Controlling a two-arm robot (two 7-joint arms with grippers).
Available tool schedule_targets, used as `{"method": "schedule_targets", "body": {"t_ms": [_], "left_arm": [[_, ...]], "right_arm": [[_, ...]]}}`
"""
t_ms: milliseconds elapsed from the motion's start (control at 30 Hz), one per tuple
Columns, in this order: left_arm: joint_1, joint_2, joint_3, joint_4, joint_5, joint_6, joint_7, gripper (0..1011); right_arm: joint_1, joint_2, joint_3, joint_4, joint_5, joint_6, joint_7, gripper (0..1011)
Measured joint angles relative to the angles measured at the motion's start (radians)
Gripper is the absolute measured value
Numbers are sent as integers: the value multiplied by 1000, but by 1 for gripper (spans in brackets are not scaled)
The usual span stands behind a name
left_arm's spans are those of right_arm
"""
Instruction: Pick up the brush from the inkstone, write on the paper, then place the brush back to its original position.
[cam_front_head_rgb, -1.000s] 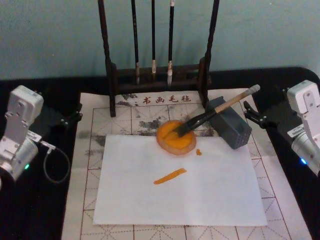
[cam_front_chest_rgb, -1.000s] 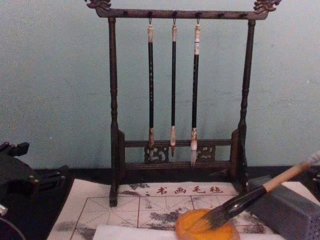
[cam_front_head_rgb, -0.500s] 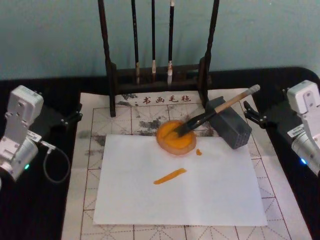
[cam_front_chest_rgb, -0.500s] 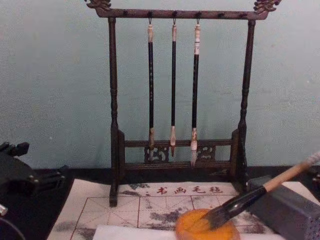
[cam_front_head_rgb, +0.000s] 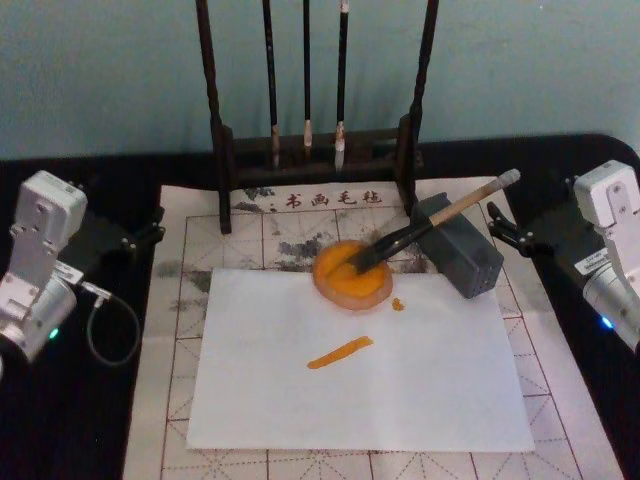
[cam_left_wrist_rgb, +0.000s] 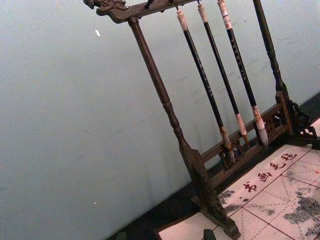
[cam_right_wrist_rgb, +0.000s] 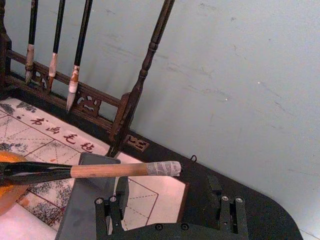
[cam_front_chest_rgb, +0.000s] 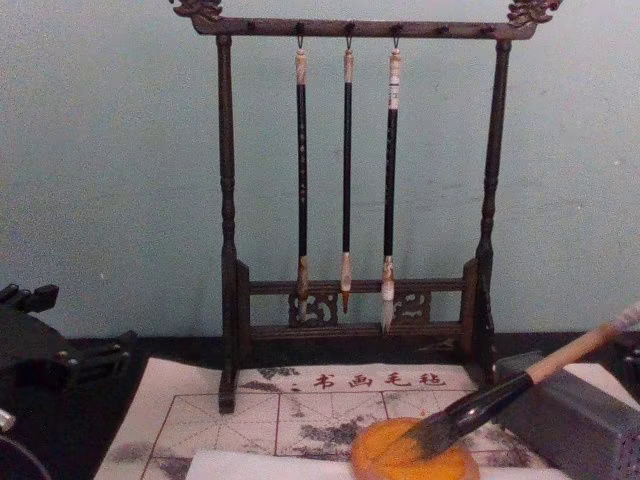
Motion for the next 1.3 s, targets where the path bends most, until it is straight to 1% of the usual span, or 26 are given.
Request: {"method": "schedule_targets", "body": {"t_ms": [433, 533, 633, 667, 700, 900, 1100, 1133, 1200, 1233, 1300], "left_arm": [[0, 0, 0, 0, 0, 0, 0, 1001], [0, 0, 0, 0, 0, 0, 0, 1001], [0, 0, 0, 0, 0, 0, 0, 1001], [0, 0, 0, 0, 0, 0, 0, 1001], [0, 0, 0, 0, 0, 0, 0, 1001], [0, 0, 0, 0, 0, 0, 0, 1001], [0, 0, 0, 0, 0, 0, 0, 1001], [0, 0, 0, 0, 0, 0, 0, 1001], [0, 0, 0, 0, 0, 0, 0, 1001], [0, 0, 0, 0, 0, 0, 0, 1001], [0, 0, 0, 0, 0, 0, 0, 1001]], "right_arm": [[0, 0, 0, 0, 0, 0, 0, 1000], [0, -6, 10, 4, 10, -2, 17, 1000], [-1, -16, 33, 11, 48, -17, 59, 1000], [-1, -16, 33, 11, 48, -17, 59, 1000], [-5, -19, 42, 13, 65, -23, 75, 1000], [-22, -28, 74, 13, 112, -40, 126, 1000], [-41, -37, 100, 9, 157, -40, 167, 1000], [-46, -41, 109, 9, 175, -38, 182, 1000], [-50, -45, 118, 9, 194, -33, 196, 1000], [-54, -50, 126, 9, 210, -29, 207, 1000], [-57, -54, 133, 10, 224, -25, 219, 1000]]}}
